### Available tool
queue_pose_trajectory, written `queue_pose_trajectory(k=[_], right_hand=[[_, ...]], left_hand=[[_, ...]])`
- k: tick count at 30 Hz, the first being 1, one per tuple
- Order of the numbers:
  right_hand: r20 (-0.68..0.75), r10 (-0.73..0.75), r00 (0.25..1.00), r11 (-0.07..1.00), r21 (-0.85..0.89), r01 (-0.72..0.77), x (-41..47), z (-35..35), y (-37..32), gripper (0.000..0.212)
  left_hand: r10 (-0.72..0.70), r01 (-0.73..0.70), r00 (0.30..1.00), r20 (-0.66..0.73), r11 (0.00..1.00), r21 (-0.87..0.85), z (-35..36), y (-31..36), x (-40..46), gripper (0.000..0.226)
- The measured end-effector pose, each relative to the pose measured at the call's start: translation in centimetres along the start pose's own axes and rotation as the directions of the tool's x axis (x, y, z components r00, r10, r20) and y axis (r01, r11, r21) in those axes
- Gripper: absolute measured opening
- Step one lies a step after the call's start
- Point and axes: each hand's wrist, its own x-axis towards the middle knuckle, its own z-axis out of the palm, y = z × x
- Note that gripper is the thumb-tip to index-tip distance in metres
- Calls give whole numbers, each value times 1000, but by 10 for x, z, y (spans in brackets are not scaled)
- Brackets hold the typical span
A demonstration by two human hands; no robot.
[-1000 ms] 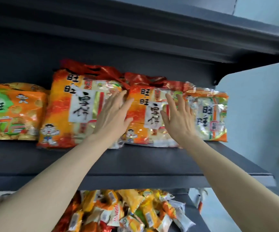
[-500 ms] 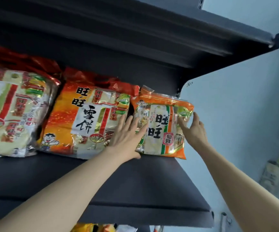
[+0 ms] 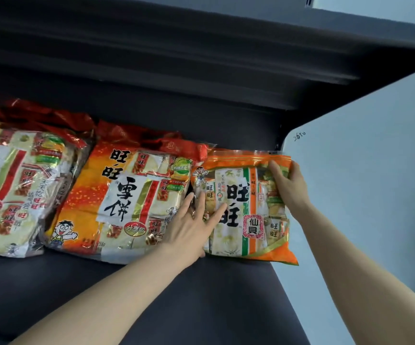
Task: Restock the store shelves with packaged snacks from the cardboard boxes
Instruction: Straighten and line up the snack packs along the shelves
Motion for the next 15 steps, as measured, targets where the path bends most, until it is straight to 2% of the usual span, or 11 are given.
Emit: queue_pose_trajectory(k=[2,4,6,7,9,11,13,15], right_hand=[[68,70,995,996,57,-74,-2,1,3,55],[108,124,986,966,214,-144,-10,1,16,72],[83,138,987,932,327,-158,-25,3,27,83],[63,136,989,934,324,-149,-33,6,31,84],[-72,96,993,985,152,-84,-48,13,33,88],[-197,-58,979,995,-89,42,-61,18,31,85],[-138,-266,954,941,-251,226,-71,21,28,88],[-17,-432,902,799,-470,374,-76,27,33,97]], left_hand=[[22,-20,1000,20,996,-86,2,2,-1,124],[10,4,998,56,971,-241,2,7,-1,126],[-76,126,990,123,870,-476,1,13,-2,128],[-131,200,978,161,800,-565,0,15,-1,132],[-227,316,949,220,699,-641,-2,17,5,138],[-271,373,928,257,653,-659,0,16,14,141],[-276,375,927,253,653,-658,3,17,23,146],[-252,321,947,199,708,-629,8,21,28,152]])
